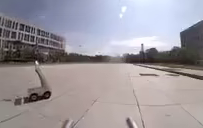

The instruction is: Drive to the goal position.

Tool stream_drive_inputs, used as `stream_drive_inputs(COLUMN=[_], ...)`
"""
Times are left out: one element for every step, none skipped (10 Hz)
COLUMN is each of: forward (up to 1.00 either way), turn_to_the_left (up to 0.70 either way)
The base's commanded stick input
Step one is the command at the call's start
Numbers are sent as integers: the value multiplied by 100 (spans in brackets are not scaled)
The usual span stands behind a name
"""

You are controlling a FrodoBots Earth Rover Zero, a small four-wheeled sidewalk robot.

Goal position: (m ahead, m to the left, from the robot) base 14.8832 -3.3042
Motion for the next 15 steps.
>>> stream_drive_inputs(forward=[70, 70, 70, 70, 70, 70, 70, 70, 70, 70, 70, 70, 70, 70, 69], turn_to_the_left=[-32, -27, -13, -1, 0, 0, 0, 0, 0, 0, 0, 0, 0, 0, 0])
